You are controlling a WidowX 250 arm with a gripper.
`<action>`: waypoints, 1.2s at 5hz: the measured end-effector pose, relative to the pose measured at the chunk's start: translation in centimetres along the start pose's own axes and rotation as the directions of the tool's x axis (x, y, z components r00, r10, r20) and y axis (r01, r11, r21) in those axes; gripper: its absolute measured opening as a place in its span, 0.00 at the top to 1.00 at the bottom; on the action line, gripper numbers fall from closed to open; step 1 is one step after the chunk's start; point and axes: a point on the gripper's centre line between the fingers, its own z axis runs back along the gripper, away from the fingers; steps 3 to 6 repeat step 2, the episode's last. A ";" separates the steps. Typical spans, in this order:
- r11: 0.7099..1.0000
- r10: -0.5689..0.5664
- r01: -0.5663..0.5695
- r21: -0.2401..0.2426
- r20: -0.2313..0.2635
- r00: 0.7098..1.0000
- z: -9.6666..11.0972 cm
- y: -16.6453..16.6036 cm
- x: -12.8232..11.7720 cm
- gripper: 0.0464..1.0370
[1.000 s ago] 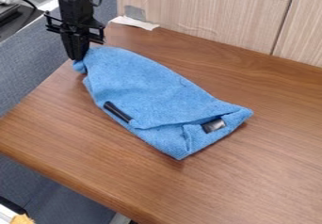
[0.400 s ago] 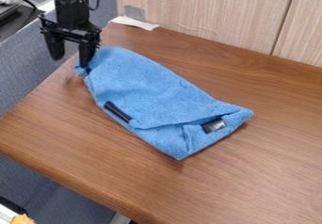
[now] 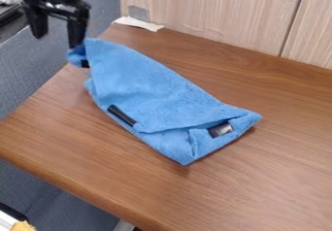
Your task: Unfold the cloth from the center to the top left
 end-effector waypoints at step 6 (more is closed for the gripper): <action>1.000 0.010 -0.010 0.004 0.028 1.000 3.2 0.4 -1.2 0.04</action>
